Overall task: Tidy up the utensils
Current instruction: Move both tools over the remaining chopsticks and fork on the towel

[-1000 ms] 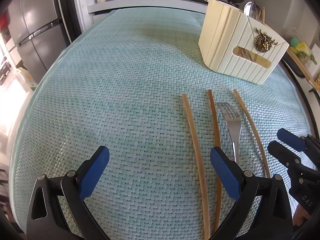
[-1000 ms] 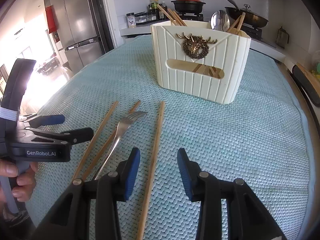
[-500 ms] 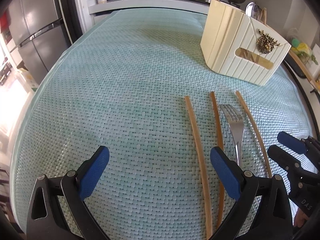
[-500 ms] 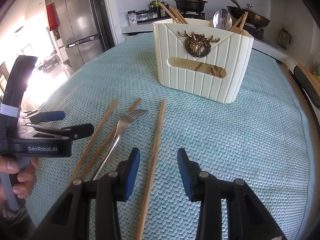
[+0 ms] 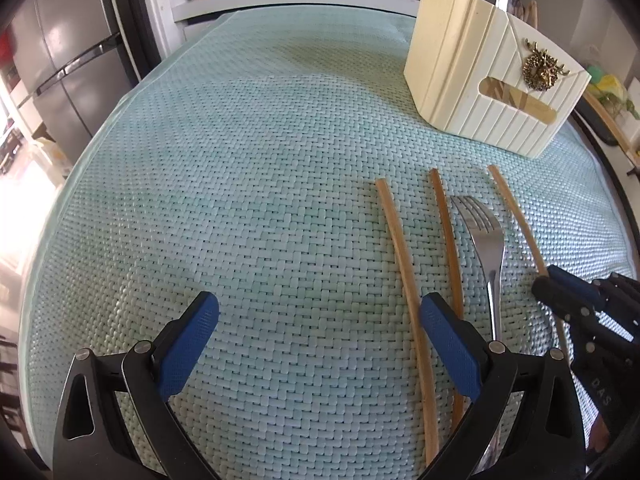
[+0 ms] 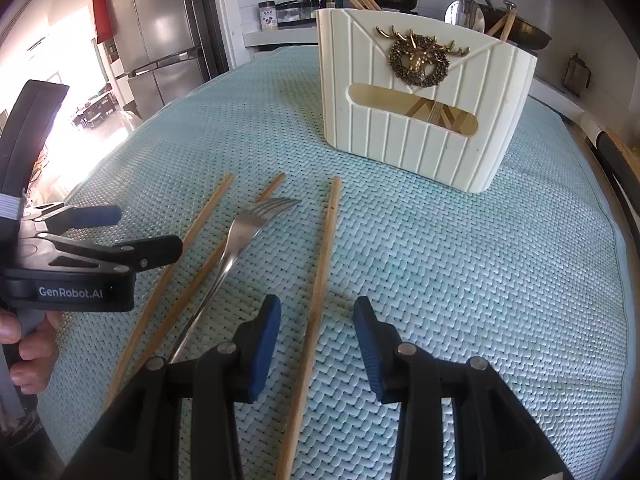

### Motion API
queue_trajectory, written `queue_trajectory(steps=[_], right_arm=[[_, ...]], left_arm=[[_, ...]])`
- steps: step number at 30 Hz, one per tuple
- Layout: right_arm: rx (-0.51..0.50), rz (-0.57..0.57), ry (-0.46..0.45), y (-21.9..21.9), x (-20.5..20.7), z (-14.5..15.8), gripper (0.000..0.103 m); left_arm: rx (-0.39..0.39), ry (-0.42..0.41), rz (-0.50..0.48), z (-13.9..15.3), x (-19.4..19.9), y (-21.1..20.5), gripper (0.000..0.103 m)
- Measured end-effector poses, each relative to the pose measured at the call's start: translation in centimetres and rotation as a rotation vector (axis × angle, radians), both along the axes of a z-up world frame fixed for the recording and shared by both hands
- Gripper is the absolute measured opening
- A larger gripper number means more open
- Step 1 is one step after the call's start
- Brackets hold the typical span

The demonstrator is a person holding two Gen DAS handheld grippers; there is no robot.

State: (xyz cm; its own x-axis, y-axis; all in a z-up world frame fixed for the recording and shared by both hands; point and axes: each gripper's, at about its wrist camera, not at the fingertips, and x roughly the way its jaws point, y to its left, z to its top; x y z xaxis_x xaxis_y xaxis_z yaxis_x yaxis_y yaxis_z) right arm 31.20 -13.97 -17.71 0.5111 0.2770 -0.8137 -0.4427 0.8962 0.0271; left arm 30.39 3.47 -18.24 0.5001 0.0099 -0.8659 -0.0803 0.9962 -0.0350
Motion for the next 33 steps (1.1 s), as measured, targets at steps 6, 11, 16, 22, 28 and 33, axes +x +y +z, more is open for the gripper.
queue_trajectory(steps=[6,11,16,22,28,33], right_arm=[[-0.017,-0.057,0.007,-1.6,-0.8,0.0,0.008],[-0.015,-0.123,0.023,-3.9,-2.7,-0.1,0.008],[-0.013,-0.170,0.028,-6.2,-4.9,-0.2,0.008],[-0.028,-0.161,0.025,-6.6,-5.9,-0.2,0.008],[0.018,-0.147,0.057,-6.9,-5.2,0.1,0.013],[0.006,-0.113,0.086,-6.6,-3.7,0.3,0.029]], left_arm=[[0.004,0.002,-0.004,0.0,-0.6,0.3,0.101],[0.035,0.025,-0.010,-0.5,-0.7,0.4,0.101],[0.033,0.023,-0.013,-0.5,-1.2,0.8,0.101],[0.029,0.030,-0.015,-0.5,-0.7,1.3,0.101],[0.004,0.051,-0.058,-0.4,0.1,1.9,0.101],[-0.007,0.062,-0.112,-0.4,1.7,1.3,0.100]])
